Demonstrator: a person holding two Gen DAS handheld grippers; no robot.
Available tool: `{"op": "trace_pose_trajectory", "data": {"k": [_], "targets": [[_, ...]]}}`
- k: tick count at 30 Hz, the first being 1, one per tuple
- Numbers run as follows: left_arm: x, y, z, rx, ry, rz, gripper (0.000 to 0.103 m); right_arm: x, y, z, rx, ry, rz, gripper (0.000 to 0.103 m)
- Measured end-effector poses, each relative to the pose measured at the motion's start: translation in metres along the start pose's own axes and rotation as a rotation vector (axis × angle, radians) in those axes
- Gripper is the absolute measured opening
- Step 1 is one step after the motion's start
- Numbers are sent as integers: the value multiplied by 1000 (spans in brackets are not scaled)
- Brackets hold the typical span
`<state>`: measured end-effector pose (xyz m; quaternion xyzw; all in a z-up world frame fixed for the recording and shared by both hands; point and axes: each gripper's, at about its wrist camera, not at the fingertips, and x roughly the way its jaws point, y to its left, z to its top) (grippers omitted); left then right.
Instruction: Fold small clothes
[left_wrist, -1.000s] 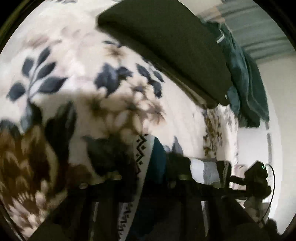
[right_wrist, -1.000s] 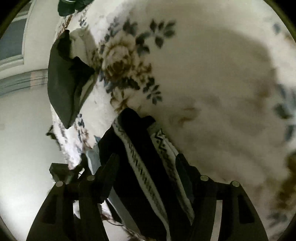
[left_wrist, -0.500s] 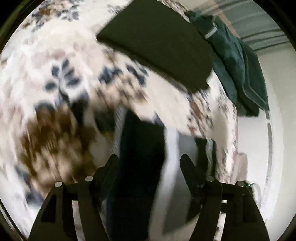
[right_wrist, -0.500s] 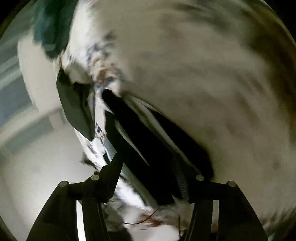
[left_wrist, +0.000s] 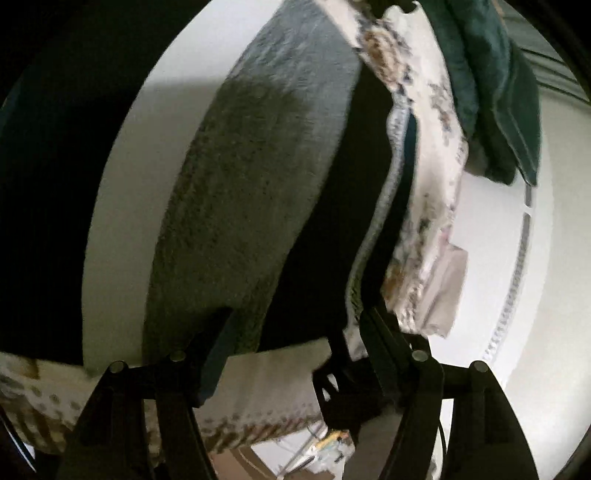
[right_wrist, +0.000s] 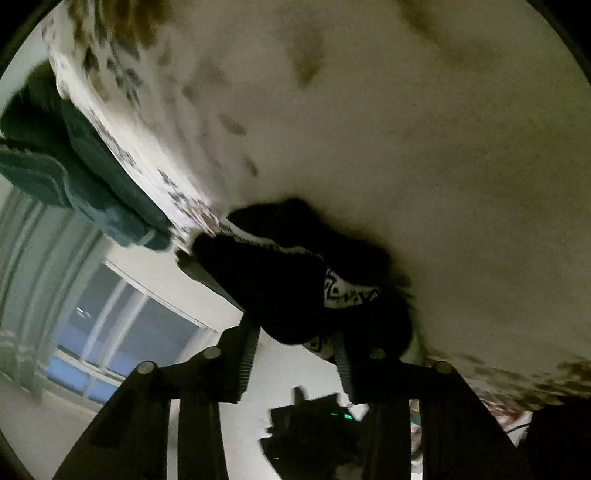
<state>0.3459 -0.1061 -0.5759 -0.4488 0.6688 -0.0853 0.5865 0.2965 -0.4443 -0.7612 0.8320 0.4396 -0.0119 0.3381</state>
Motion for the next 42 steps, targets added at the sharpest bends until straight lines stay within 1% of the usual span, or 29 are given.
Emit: {"op": "trace_pose_trajectory", "data": {"k": [2, 5, 6, 7, 9, 11, 13, 14, 15, 16, 17, 18, 20, 21, 23, 24, 25, 28, 30, 31, 32, 33, 34, 35, 37, 39, 40, 41, 42], "targets": [[4, 4, 4, -16, -2, 16, 66, -6, -6, -5, 8, -31, 16, 24], [6, 1, 4, 9, 5, 33, 66, -22, -5, -12, -10, -100, 46, 19], [5, -1, 3, 27, 8, 41, 66, -31, -2, -9, -18, -122, 74, 14], [4, -3, 2, 49, 9, 56, 66, -39, 2, -7, -32, -153, 109, 0], [4, -3, 3, 46, 9, 47, 66, -59, 16, -1, -74, -206, 130, 0], [1, 1, 1, 34, 6, 35, 66, -66, 36, 6, -152, -185, 59, 0], [-1, 2, 0, 29, -1, 28, 66, -60, 47, 6, -211, -95, -80, 2], [0, 1, 0, 32, -3, 29, 66, -56, 50, 3, -239, -66, -133, 4], [-1, 1, -1, 38, -4, 30, 66, -49, 50, -5, -282, -26, -204, 19], [1, 0, -1, 39, -6, 29, 66, -44, 48, -10, -292, -4, -216, 48], [1, 1, -1, 39, -7, 27, 66, -39, 46, -15, -294, 11, -214, 60], [1, 3, 0, 36, -8, 23, 66, -31, 42, -21, -306, 19, -193, 66], [3, 3, 1, 32, -11, 18, 66, -15, 44, -26, -356, 34, -201, 66], [4, 3, 1, 33, -13, 18, 66, -6, 45, -27, -382, 40, -202, 64], [5, 3, 1, 43, -18, 20, 66, 15, 50, -26, -451, 21, -266, 38], [5, 3, 1, 48, -20, 20, 66, 17, 47, -27, -476, 9, -295, 15], [6, 3, 1, 51, -21, 19, 63, 17, 52, -25, -506, -46, -323, 15], [6, 9, 2, 29, -9, 7, 52, 0, 59, -25, -514, -141, -332, 14], [6, 13, 2, 14, 0, -18, 51, -10, 63, -31, -549, -189, -341, 14], [6, 14, 2, 13, 0, -15, 50, -20, 70, -37, -585, -248, -349, 11], [5, 15, 3, 16, -1, -7, 51, -32, 76, -42, -616, -316, -340, 1], [4, 16, 3, 16, -2, -10, 51, -47, 88, -43, -639, -382, -322, 0], [4, 17, 4, 13, 1, -17, 51, -57, 98, -37, -638, -405, -311, 0], [4, 17, 4, 14, 4, -19, 51, -60, 105, -30, -631, -390, -313, 0], [4, 14, 3, 28, 8, -8, 51, -59, 112, -17, -616, -275, -338, 1], [4, 7, 2, 43, 14, 16, 51, -56, 106, -12, -614, -159, -373, 3], [2, 2, 0, 57, 14, 37, 51, -47, 103, -16, -620, -104, -402, 10], [1, -5, -2, 85, 13, 69, 51, -42, 100, -18, -632, -78, -437, 18], [-3, -15, -4, 133, 8, 117, 51, -35, 98, -27, -668, -55, -477, 44]]}}
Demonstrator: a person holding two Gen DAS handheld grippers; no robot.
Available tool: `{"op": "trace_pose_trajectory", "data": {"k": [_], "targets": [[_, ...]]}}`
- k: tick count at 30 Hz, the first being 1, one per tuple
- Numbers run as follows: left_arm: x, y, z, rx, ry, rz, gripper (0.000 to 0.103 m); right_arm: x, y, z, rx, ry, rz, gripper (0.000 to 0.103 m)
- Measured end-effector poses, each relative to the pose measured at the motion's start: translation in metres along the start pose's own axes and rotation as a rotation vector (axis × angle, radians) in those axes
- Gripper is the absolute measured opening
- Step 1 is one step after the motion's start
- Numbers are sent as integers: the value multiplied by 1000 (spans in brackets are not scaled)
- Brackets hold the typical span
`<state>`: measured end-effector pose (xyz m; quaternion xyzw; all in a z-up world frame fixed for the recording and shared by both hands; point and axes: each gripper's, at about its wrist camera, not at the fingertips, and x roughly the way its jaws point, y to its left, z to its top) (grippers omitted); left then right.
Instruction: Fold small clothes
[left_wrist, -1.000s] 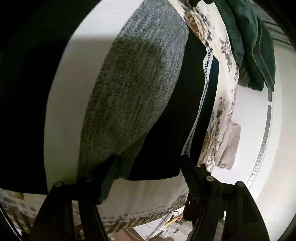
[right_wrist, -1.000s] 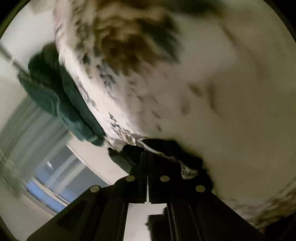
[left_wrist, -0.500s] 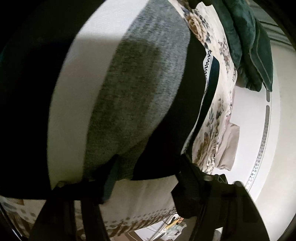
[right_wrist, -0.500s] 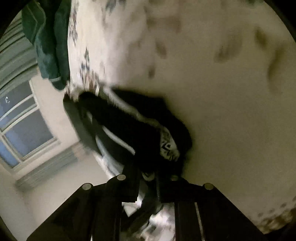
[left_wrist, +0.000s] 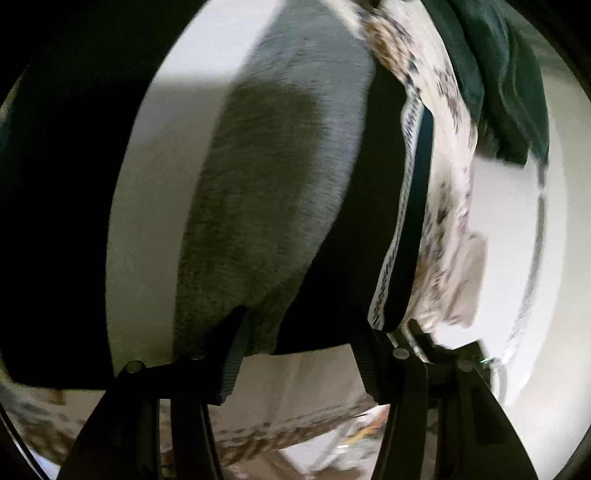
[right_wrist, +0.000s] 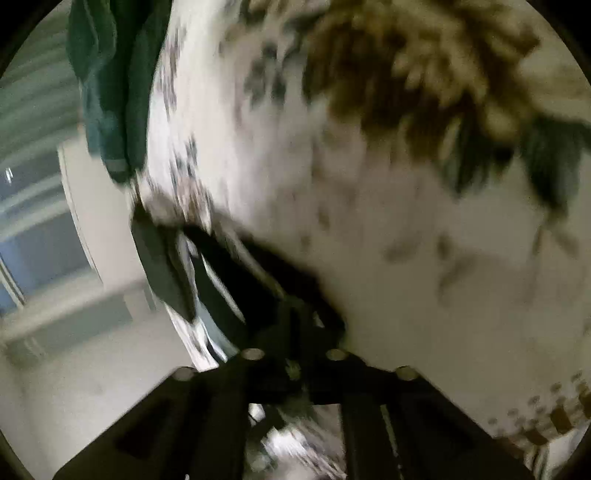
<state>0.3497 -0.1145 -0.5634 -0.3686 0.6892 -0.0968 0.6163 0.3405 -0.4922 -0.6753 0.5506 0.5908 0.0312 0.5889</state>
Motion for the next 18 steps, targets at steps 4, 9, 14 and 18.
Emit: {"op": "trace_pose_trajectory", "data": {"k": [4, 9, 14, 18], "targets": [[-32, -35, -4, 229, -128, 201, 74, 16, 29, -9, -184, 10, -90, 68], [-77, -30, 6, 365, -324, 317, 103, 59, 71, 21, -386, 115, -126, 94], [-95, 43, 38, 281, -364, 405, 103, 123, 101, 64, -544, 304, -161, 94], [-75, 109, 63, 120, -276, 244, 103, 174, 105, 83, -521, 519, -107, 97]]}}
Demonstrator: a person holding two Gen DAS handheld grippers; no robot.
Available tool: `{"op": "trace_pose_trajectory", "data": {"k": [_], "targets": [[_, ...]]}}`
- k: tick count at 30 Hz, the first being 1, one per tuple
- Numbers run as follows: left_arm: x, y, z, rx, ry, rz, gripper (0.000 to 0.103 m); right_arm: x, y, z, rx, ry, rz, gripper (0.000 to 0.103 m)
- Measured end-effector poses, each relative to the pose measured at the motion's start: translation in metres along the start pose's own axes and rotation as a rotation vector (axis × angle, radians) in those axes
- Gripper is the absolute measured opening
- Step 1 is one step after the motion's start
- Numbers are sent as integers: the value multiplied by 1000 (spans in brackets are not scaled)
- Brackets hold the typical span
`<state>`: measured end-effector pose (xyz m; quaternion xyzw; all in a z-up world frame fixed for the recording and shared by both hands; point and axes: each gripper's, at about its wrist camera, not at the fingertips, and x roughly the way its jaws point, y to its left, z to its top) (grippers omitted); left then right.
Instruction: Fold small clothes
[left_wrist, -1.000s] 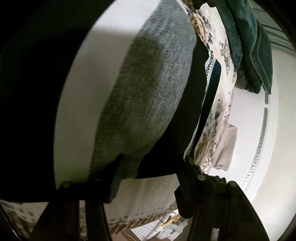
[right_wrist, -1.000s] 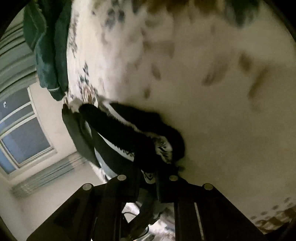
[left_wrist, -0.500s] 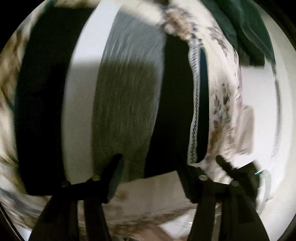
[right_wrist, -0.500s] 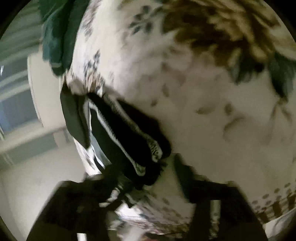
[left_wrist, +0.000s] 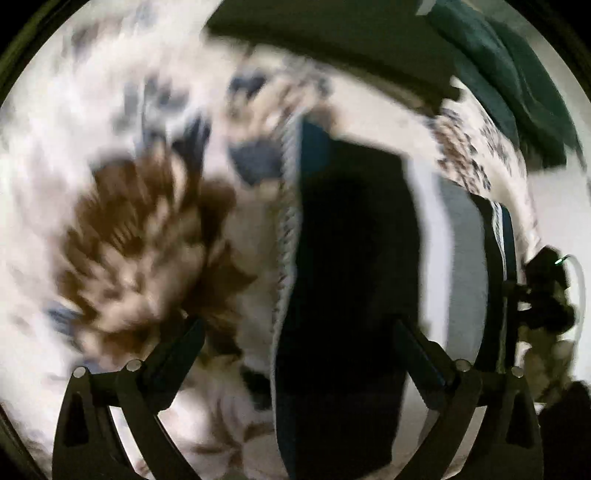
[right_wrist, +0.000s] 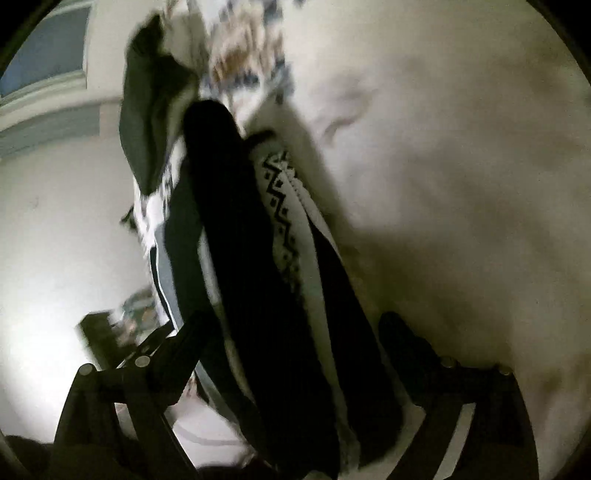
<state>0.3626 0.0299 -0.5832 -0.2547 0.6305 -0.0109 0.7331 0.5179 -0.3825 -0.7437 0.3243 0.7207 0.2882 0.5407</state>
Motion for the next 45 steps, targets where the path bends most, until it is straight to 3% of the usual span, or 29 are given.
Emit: {"op": "trace_pose_trajectory", "data": {"k": [3, 5, 6, 7, 8, 9, 10, 17, 24, 30, 34, 36, 40, 41, 43, 45], "targets": [[20, 19, 3, -111, 5, -110, 103, 17, 8, 13, -20, 74, 119, 97], [21, 19, 7, -127, -23, -143, 103, 27, 13, 16, -28, 99, 113, 95], [19, 18, 8, -121, -39, -160, 103, 31, 16, 16, -28, 94, 117, 91], [17, 16, 9, -116, -58, -183, 100, 36, 18, 15, -23, 95, 125, 75], [15, 15, 9, -109, -74, -199, 89, 39, 20, 14, -12, 88, 120, 61], [11, 11, 9, -96, -88, -221, 48, 40, 21, 13, 3, 75, 132, 43], [11, 9, 11, -90, -81, -244, 17, 38, 23, 10, 15, 47, 141, 39], [-24, -2, 41, -48, -108, -280, 15, 15, 60, 0, 40, -50, 106, 32], [-86, -27, 118, 7, -212, -321, 14, -21, 145, 32, -29, -125, 148, 31], [-139, -35, 220, 75, -339, -307, 15, -39, 243, 125, -129, -188, 171, 31], [-130, -32, 302, 90, -357, -246, 15, -23, 278, 200, -156, -183, 147, 31], [-110, -27, 341, 100, -335, -193, 17, -11, 283, 232, -155, -186, 101, 31], [-67, -13, 376, 91, -226, -73, 20, 9, 276, 274, -129, -166, -26, 34], [-65, -12, 378, 88, -221, -65, 21, 8, 274, 278, -128, -162, -52, 38], [-65, -12, 379, 88, -234, -31, 35, 4, 276, 274, -138, -176, -117, 48], [-74, -13, 373, 96, -278, 7, 42, -5, 282, 265, -182, -210, -255, 63]]}}
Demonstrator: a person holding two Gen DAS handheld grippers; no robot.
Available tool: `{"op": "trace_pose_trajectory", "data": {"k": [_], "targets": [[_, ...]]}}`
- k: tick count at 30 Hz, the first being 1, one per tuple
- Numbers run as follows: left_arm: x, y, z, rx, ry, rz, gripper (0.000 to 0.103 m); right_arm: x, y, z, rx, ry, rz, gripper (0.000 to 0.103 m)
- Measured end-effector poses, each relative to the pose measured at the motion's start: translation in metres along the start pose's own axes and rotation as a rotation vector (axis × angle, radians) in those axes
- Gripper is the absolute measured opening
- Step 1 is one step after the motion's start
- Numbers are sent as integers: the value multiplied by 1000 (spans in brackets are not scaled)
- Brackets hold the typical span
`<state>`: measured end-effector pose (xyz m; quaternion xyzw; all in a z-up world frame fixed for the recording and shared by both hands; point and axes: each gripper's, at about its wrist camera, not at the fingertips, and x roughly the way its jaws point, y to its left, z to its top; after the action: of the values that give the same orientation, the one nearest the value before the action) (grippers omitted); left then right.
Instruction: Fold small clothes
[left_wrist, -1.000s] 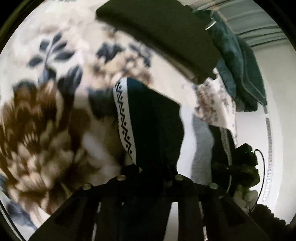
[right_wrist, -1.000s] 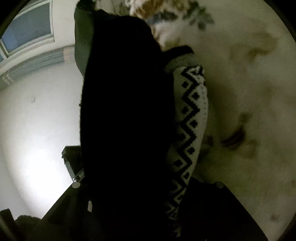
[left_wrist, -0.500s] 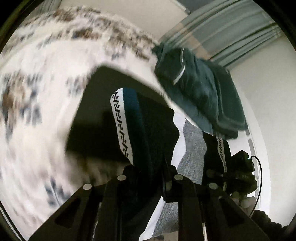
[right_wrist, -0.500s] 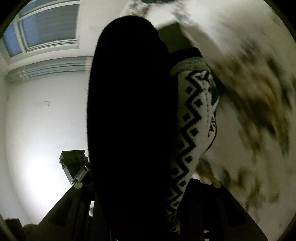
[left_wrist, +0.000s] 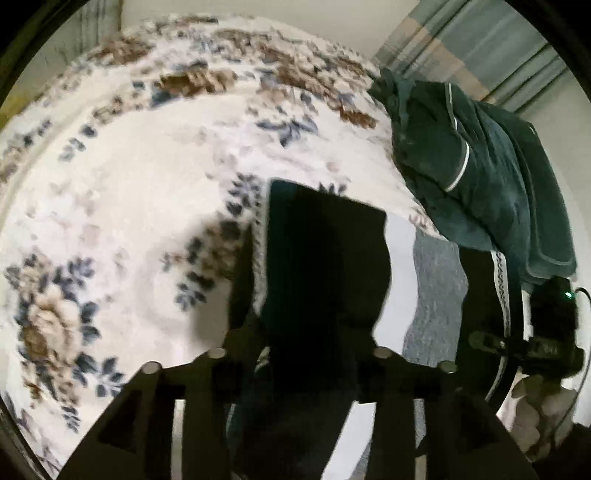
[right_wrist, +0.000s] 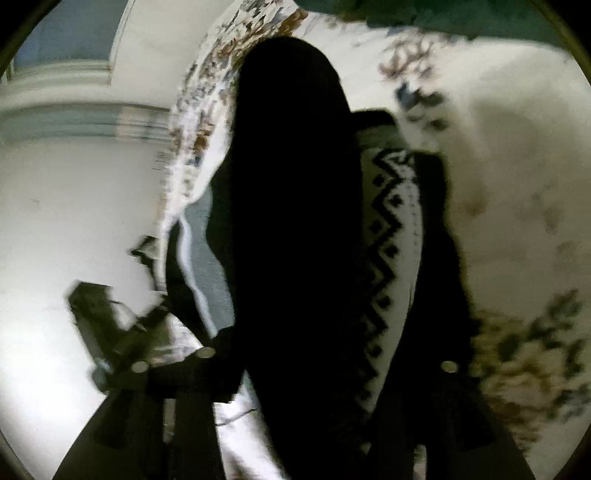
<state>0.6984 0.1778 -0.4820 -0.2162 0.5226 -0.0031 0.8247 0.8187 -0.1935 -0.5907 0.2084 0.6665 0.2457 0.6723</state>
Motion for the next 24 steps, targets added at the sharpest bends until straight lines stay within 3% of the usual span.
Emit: {"op": "trace_pose_trajectory", "data": {"k": [2, 3, 4, 7, 9, 12, 16, 24], "targets": [[-9, -2, -2, 11, -41, 47, 70, -12, 4, -13, -44, -42, -159, 74], [-14, -4, -6, 17, -63, 75, 90, -20, 7, -24, -64, -74, -251, 79], [-17, -6, -8, 23, -81, 95, 100, -24, 10, -31, -77, -92, -314, 84], [-28, -20, -24, 61, -94, 182, 103, -38, 39, -54, -95, -162, -510, 102], [-35, -34, -39, 98, -87, 252, 103, -62, 47, -73, -113, -208, -610, 102], [-50, -51, -56, 116, -75, 263, 103, -87, 86, -119, -159, -286, -717, 103], [-93, -78, -77, 149, -92, 276, 103, -124, 141, -154, -179, -365, -775, 103], [-212, -126, -116, 204, -179, 277, 103, -223, 236, -244, -223, -485, -790, 103]]}}
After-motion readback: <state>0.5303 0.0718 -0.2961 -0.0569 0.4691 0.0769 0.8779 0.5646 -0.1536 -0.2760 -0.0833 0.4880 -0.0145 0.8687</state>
